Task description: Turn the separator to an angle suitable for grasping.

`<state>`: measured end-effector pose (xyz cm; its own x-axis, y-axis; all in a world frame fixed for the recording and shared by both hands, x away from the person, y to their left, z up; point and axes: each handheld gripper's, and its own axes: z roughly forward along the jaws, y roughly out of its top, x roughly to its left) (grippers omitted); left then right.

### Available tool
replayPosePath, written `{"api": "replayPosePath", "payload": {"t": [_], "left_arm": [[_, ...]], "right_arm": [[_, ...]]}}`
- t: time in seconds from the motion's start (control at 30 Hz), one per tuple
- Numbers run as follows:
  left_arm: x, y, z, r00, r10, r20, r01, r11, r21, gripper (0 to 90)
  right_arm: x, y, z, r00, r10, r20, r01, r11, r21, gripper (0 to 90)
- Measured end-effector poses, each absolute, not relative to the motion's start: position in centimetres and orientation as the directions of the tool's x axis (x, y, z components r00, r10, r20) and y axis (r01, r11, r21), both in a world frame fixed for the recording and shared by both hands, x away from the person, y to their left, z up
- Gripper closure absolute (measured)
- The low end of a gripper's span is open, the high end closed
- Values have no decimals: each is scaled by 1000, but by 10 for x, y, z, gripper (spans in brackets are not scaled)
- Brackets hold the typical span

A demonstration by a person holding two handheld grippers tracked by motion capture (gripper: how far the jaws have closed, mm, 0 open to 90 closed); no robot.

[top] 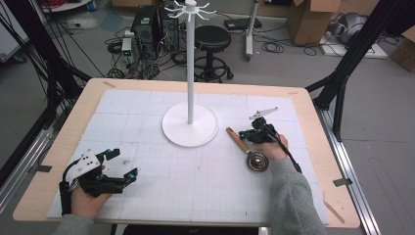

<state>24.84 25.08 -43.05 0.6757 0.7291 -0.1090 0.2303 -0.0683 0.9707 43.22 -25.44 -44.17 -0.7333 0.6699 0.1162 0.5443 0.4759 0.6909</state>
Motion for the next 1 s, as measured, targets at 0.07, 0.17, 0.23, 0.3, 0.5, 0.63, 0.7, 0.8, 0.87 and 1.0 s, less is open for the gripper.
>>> {"api": "replayPosePath", "payload": {"t": [0.07, 0.17, 0.23, 0.3, 0.5, 0.63, 0.7, 0.8, 0.87, 1.0], "left_arm": [[249, 251, -431, 677, 728, -109, 233, -72, 970, 17], [249, 251, -431, 676, 729, -110, 234, -70, 970, 17], [249, 252, -431, 675, 730, -109, 233, -70, 970, 17], [249, 252, -431, 675, 729, -111, 235, -69, 970, 17], [249, 252, -431, 676, 729, -109, 236, -74, 969, 17], [249, 252, -431, 677, 728, -109, 237, -75, 969, 17], [249, 252, -431, 676, 729, -109, 237, -75, 969, 17], [249, 252, -431, 676, 729, -109, 236, -74, 969, 17], [249, 252, -431, 676, 728, -109, 236, -74, 969, 17], [249, 252, -431, 676, 729, -110, 238, -74, 969, 17]], "right_arm": [[432, -254, -442, -735, 668, 119, 545, 477, 690, 900], [431, -253, -441, -743, 658, 118, 539, 484, 689, 900], [431, -252, -441, -745, 656, 120, 539, 486, 688, 900], [430, -249, -441, -752, 648, 121, 537, 497, 682, 900], [428, -240, -439, -781, 613, 124, 522, 530, 668, 900], [425, -234, -438, -798, 589, 127, 512, 553, 657, 900], [425, -232, -438, -803, 584, 121, 505, 559, 658, 900], [424, -229, -437, -821, 557, 126, 492, 578, 651, 900], [422, -227, -437, -827, 546, 133, 490, 584, 647, 900], [421, -224, -436, -836, 533, 131, 481, 596, 643, 900]]}}
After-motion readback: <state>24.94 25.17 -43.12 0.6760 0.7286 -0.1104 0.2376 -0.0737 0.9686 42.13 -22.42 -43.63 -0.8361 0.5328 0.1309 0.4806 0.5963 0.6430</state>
